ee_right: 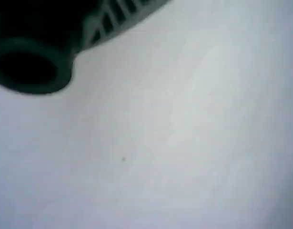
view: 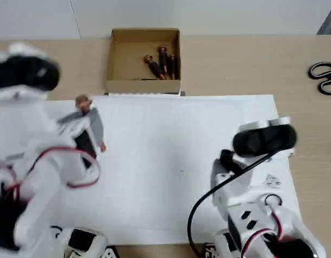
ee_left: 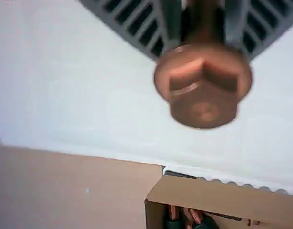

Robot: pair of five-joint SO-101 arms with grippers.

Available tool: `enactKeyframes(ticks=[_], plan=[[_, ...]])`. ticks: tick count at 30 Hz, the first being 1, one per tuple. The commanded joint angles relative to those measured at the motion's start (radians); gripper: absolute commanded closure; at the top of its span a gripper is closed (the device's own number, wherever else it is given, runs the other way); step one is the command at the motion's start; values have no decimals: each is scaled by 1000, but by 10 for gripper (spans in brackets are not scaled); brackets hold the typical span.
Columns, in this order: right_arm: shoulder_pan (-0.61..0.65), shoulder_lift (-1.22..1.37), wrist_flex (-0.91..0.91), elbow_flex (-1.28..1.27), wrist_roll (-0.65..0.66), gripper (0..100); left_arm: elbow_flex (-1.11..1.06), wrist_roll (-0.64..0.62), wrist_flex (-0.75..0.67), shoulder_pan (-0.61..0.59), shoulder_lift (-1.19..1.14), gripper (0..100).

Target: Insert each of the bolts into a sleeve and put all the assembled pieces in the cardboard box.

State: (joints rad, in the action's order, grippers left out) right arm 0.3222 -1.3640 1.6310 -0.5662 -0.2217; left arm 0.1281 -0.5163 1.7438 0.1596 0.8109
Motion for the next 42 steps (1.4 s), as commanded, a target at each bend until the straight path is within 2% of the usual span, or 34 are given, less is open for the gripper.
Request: enactKeyframes(ticks=[1,6,16,28,31,37,42], plan=[[96,-47,-8,-54,-8,996,-96,-100,-44,-41,144,995],[176,-177,-51,-158,-5,996,-278,-157,-86,-135,296,995],[272,-292,-124,-354,115,996,-524,-264,-92,-143,450,995],[274,-292,-357,-574,114,996,-843,-259,-328,-140,720,995],[292,-294,-389,-611,114,996,-881,-239,-361,-140,770,995],[424,-294,-432,-655,114,996,-935,-221,-390,-140,833,995],[437,-294,-452,-660,115,996,-952,-219,-385,-140,887,995]])
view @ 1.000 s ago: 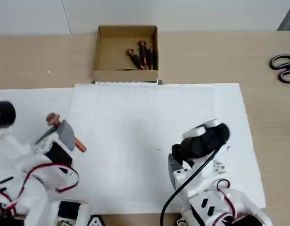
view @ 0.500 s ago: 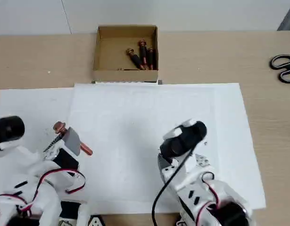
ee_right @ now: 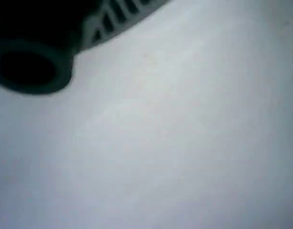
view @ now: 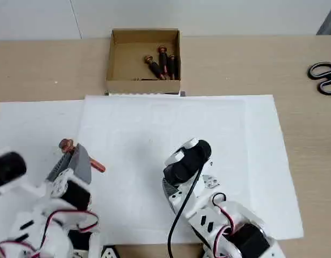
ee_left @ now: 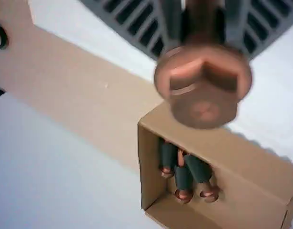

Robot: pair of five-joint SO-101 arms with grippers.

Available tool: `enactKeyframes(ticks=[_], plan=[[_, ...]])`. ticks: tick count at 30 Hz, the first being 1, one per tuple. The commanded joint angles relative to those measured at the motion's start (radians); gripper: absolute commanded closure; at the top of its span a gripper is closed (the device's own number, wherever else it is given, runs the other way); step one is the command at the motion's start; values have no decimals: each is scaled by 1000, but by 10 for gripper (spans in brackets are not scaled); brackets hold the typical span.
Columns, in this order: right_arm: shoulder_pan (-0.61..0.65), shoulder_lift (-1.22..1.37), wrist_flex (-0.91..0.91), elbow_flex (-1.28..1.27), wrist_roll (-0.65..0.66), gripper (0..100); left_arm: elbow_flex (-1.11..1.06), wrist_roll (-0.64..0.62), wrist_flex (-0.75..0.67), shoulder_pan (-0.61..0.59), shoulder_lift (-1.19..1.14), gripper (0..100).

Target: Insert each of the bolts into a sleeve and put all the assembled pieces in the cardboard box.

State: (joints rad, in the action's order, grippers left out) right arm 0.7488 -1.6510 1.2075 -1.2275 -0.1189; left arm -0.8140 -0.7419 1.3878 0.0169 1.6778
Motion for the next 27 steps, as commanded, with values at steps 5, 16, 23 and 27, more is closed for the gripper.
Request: enactKeyframes(ticks=[5,16,23,27], plan=[[24,-7,-30,3,12,996,-16,6,-34,25,58,995],[183,-7,-71,3,89,996,-50,6,-77,239,55,995],[213,-7,-73,3,98,996,-67,6,-77,295,55,995],[285,-7,-88,-3,98,996,-68,8,-84,353,55,995]])
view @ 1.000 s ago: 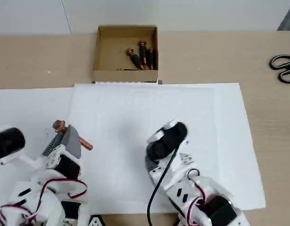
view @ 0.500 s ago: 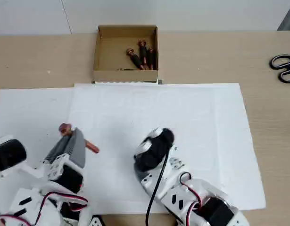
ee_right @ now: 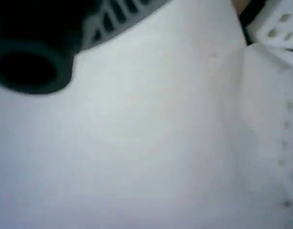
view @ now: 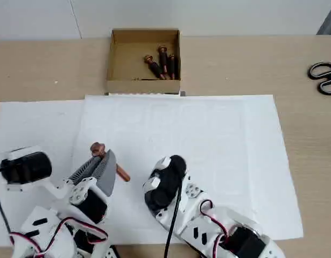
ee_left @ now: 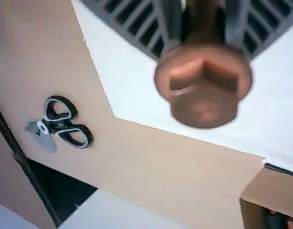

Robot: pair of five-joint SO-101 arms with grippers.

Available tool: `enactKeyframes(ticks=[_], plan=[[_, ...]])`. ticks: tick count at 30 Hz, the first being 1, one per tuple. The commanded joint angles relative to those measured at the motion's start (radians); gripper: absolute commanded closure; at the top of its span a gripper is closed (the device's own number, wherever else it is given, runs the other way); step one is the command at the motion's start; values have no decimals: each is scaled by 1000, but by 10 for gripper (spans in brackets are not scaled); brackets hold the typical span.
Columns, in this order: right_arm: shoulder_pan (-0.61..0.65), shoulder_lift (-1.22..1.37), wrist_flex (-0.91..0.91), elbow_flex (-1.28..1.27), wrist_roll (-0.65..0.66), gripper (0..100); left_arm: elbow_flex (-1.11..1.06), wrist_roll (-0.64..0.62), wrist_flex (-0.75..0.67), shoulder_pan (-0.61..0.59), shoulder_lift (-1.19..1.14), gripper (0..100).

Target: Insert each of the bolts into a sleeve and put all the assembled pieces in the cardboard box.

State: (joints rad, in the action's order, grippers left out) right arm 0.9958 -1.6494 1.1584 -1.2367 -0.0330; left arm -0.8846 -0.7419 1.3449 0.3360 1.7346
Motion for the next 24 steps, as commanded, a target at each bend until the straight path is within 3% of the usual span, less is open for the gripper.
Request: enactKeyframes(ticks=[1,24], plan=[[44,-8,-48,6,12,996,2,8,-44,41,-2,995],[45,-2,-157,23,18,996,-18,8,-48,51,-38,995]])
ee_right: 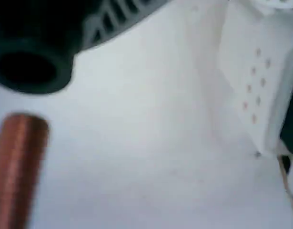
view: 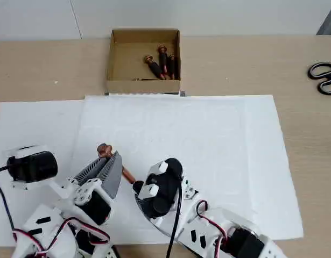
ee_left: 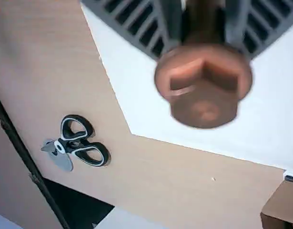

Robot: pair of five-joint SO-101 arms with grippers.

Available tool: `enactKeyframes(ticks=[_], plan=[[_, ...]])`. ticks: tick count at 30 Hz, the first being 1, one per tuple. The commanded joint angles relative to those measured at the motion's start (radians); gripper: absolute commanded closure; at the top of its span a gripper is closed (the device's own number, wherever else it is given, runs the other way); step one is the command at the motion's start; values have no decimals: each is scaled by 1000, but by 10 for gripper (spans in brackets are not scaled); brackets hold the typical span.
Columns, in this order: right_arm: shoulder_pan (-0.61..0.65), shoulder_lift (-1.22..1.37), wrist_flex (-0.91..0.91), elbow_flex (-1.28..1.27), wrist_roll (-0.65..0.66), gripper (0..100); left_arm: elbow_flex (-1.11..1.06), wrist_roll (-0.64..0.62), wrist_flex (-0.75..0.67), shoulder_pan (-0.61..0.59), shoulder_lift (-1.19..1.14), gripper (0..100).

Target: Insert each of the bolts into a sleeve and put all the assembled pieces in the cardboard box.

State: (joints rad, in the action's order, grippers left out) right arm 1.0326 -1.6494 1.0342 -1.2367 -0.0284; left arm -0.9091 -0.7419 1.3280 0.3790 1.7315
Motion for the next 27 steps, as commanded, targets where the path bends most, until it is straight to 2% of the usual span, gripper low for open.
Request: enactKeyframes(ticks=[1,4,9,27], plan=[[8,-1,-33,25,14,996,10,8,-31,8,-52,995],[8,-7,-28,25,14,996,7,14,-32,49,-75,995],[8,-7,-27,23,14,996,-47,118,-51,78,-74,995],[4,-7,-24,23,14,996,1,127,-34,74,-77,995]])
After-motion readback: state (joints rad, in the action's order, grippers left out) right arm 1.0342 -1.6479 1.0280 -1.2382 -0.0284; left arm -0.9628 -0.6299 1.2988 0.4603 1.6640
